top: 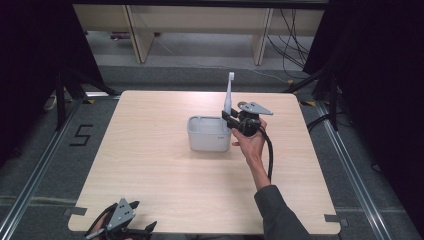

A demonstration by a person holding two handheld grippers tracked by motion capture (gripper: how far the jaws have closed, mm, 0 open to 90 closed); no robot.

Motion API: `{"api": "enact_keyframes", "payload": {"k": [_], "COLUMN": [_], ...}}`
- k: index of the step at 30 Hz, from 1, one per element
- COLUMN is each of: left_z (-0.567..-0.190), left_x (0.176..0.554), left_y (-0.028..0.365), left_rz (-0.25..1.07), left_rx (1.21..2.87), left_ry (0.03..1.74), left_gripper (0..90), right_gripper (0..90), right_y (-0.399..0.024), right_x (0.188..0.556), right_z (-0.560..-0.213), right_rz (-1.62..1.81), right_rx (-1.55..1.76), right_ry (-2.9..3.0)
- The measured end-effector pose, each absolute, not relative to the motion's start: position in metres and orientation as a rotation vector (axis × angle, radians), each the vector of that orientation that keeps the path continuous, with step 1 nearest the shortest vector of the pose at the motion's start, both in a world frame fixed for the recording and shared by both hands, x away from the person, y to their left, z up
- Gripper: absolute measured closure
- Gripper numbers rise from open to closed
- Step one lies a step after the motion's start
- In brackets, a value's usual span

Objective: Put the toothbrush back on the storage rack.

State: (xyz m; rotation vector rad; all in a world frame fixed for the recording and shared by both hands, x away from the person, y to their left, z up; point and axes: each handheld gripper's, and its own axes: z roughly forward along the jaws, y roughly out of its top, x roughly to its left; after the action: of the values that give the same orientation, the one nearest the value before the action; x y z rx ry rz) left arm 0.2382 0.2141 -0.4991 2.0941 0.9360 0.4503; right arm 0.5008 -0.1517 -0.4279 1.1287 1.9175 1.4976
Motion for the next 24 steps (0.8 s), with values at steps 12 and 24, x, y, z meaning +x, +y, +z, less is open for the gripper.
{"api": "enact_keyframes", "payload": {"k": [12,24], "left_z": [-0.499,-0.499], "left_x": [0.238,0.239], "left_y": [0.215,0.215], "left_rz": [0.450,0.452], "left_rx": [2.116,2.129], "left_ry": [0.928,0.925], "left_gripper": [14.7,14.8], "right_gripper": [65.8,65.3], "right_y": [-0.152,-0.153], "right_x": [0.497,0.498], "right_z": [-0.436,-0.441], "right_rz": [1.453,1.421], "right_rx": [1.132,1.140], "right_ry": [1.954,1.995]}}
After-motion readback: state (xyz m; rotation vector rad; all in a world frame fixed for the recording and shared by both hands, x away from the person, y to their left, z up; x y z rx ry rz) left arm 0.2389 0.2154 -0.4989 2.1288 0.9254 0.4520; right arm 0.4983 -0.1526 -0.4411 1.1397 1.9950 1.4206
